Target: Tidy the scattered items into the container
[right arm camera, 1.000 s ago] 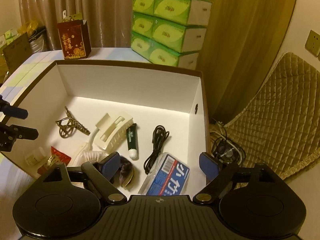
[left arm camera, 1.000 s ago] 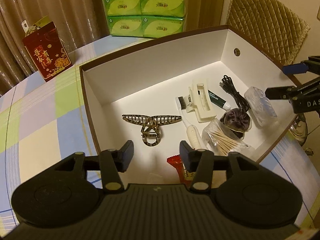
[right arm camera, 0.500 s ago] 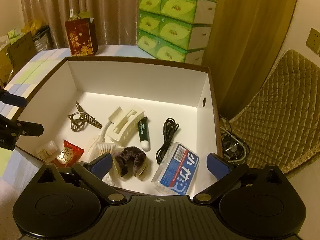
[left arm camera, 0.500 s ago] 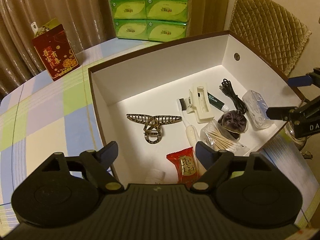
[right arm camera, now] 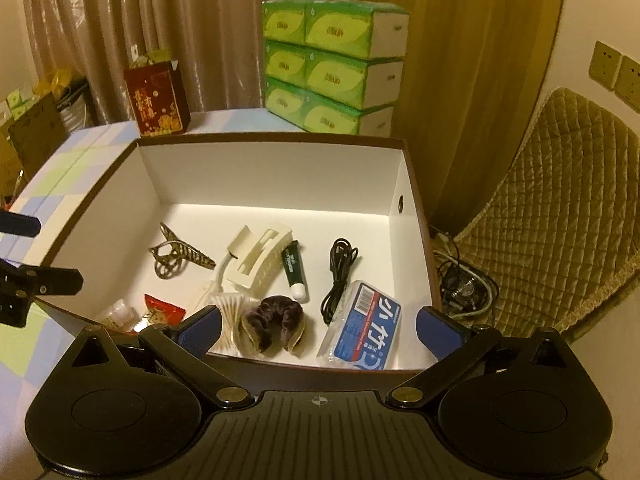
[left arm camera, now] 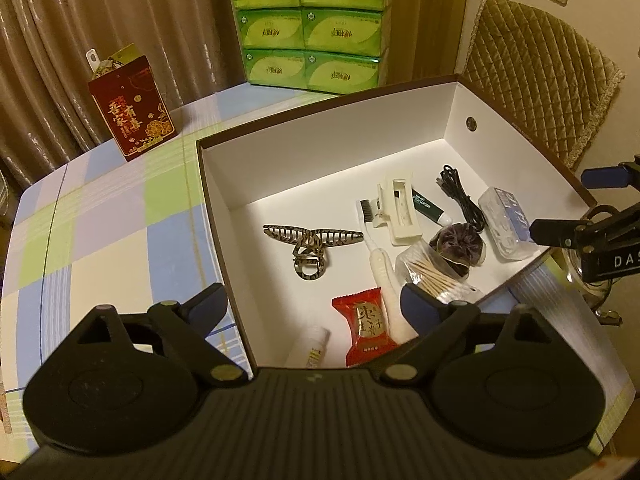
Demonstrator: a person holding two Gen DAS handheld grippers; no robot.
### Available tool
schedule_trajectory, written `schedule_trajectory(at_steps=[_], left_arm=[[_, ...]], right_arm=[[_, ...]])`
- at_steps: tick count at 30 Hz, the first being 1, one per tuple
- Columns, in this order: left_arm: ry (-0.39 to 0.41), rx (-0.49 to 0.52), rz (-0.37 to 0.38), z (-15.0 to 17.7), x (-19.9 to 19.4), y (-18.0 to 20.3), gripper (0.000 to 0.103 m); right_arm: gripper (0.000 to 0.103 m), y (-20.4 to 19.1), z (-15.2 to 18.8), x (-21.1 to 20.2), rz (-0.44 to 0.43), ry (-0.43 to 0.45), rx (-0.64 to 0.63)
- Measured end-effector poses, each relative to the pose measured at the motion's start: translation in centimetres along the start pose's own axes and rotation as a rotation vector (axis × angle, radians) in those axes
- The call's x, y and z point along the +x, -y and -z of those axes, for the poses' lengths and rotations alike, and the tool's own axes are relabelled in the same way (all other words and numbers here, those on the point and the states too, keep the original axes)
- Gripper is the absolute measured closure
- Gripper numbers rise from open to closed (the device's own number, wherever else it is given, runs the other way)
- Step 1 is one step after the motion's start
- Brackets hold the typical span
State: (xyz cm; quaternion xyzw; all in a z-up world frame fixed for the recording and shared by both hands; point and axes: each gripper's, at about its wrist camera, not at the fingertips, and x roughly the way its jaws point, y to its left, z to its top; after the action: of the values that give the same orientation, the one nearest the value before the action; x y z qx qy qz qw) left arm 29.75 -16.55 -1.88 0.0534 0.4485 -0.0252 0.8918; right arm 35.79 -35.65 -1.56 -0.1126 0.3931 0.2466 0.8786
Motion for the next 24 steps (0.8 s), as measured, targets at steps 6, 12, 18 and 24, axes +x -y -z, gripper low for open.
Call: schedule_trajectory(at_steps=[6, 12, 18, 24], left_arm=[[0.014, -0.007, 0.004, 0.9, -1.4, 0.1, 0.012], [0.024, -0.011, 0.004, 2.0, -2.9, 0.2, 0.012], [0.042, -0.014, 0.004, 3.0, -4.5, 0.1, 0.012], [0.056, -0.018, -0.001, 3.9, -5.8, 0.1, 0.012]], right_arm=[[0.002, -0.5, 0.7, -1.4, -0.012, 0.010, 0.037], [0.002, -1.3, 1.4, -2.8, -0.022, 0.019, 0.067], [0.002, -2.5, 2.1, -4.1, -0.021, 0.034, 0.064], [0.002, -3.4, 2.7, -5.3, -0.025, 0.046, 0.069]])
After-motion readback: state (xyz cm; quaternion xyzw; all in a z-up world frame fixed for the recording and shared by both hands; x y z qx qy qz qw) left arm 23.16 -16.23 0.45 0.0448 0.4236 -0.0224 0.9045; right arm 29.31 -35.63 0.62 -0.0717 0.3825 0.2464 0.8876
